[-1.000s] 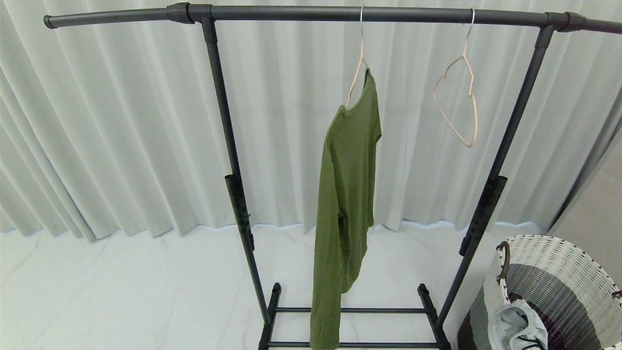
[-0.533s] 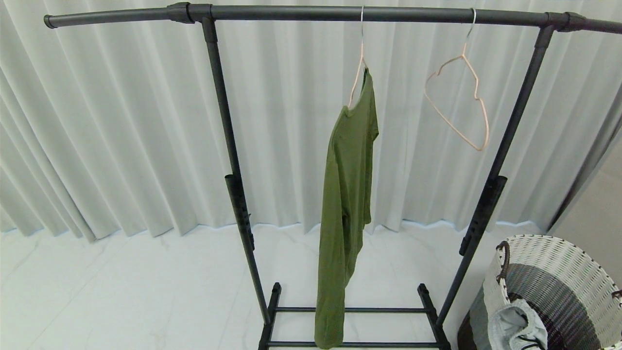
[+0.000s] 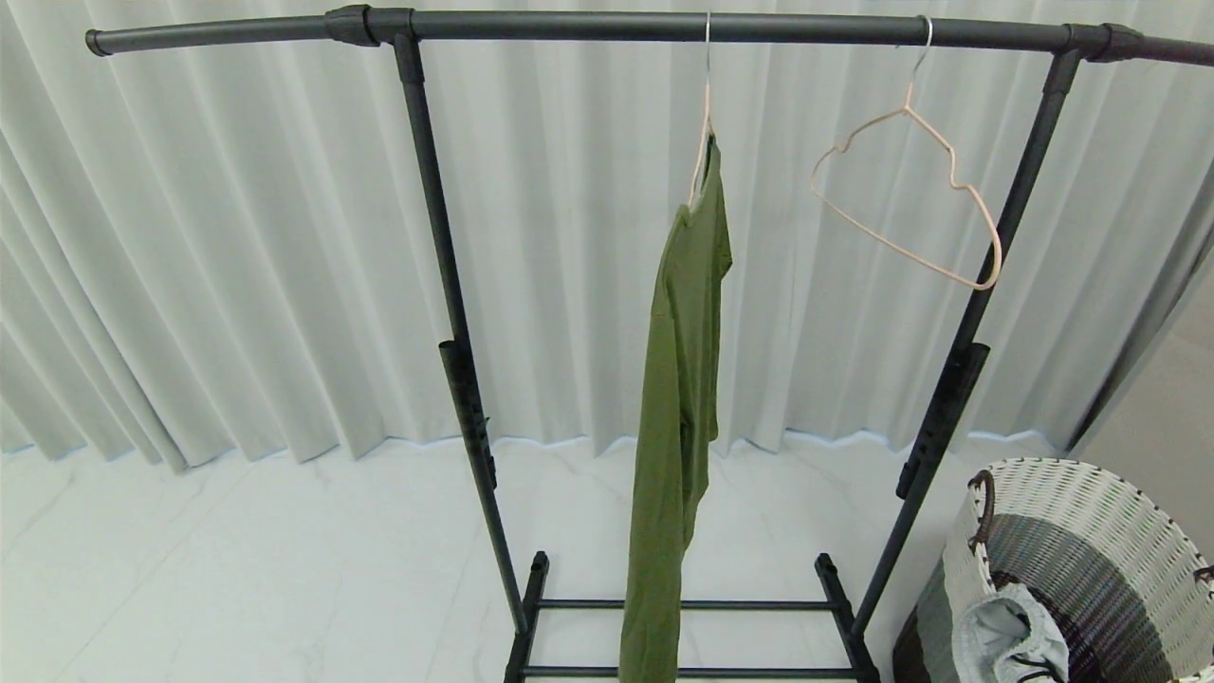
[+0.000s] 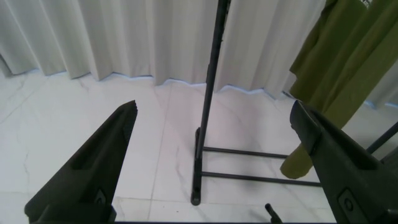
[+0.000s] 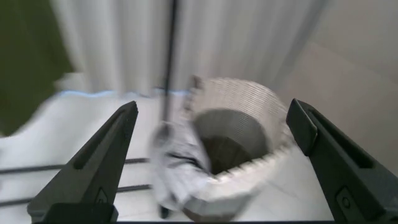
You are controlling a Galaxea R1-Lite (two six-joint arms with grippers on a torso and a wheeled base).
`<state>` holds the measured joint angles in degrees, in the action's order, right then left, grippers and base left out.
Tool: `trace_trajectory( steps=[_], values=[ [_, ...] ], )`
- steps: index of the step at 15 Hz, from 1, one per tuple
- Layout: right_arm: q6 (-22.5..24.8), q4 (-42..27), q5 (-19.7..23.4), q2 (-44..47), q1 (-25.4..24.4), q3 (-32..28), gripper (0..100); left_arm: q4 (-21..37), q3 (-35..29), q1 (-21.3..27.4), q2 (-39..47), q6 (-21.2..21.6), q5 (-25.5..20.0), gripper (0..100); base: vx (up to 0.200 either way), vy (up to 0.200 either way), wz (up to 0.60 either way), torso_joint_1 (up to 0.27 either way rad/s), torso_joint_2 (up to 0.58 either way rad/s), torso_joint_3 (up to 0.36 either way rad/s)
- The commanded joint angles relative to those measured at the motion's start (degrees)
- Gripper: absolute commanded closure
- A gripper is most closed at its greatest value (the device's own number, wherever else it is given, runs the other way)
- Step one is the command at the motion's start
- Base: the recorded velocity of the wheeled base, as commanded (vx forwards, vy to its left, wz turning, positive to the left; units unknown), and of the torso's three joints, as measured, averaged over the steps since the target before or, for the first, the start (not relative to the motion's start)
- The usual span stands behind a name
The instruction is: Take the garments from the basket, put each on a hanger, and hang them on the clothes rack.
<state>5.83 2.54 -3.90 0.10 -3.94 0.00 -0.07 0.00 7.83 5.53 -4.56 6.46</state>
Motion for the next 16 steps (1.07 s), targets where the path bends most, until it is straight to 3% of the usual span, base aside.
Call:
trace_trajectory(
  steps=[1,3,11,16],
  values=[
    [-0.2,-0.1,4.7,-0.1,0.0,0.0,0,0.0,0.0,0.0,0.1,0.0,0.0,0,0.000,0.000,0.00,0.000,0.00,0.000],
    [1.0,-3.0,8.8,-0.1,0.0,0.0,0,0.0,0.0,0.0,0.2,0.0,0.0,0,0.000,0.000,0.00,0.000,0.00,0.000],
    [1.6,-3.2,9.1,-0.1,0.0,0.0,0,0.0,0.0,0.0,0.1,0.0,0.0,0,0.000,-0.175,0.00,0.004,0.00,0.001],
    [1.6,-3.2,9.1,-0.1,0.0,0.0,0,0.0,0.0,0.0,0.1,0.0,0.0,0,0.000,0.000,0.00,0.000,0.00,0.000]
  ],
)
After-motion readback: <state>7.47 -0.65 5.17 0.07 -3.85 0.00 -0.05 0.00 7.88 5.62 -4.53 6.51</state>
